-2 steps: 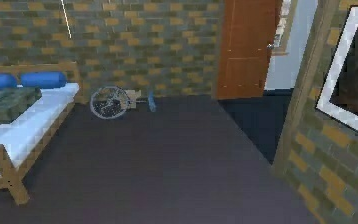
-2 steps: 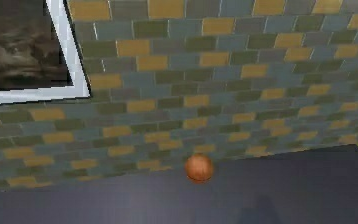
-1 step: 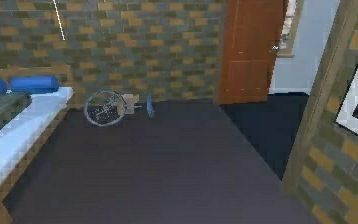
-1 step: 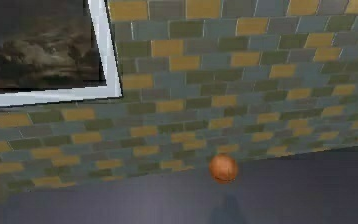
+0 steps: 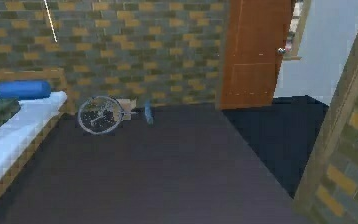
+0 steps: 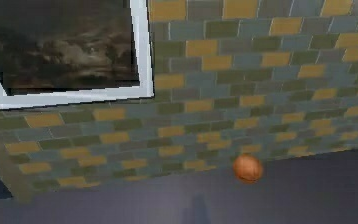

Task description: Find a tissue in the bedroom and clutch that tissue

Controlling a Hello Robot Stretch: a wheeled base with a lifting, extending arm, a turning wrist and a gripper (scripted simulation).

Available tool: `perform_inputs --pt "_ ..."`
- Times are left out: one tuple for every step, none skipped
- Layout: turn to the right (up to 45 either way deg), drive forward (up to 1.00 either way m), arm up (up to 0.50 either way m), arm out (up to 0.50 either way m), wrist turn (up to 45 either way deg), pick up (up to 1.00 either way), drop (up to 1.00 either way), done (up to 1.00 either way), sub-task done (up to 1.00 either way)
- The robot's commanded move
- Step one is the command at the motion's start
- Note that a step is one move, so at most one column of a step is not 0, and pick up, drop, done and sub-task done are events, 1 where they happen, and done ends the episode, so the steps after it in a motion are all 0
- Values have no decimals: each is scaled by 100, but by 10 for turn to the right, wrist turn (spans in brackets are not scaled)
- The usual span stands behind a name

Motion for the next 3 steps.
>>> perform_inputs --pt "450 0 0 0 0 0 0 0 0" --pt "450 0 0 0 0 0 0 0 0" --pt "90 0 0 0 0 0 0 0 0"
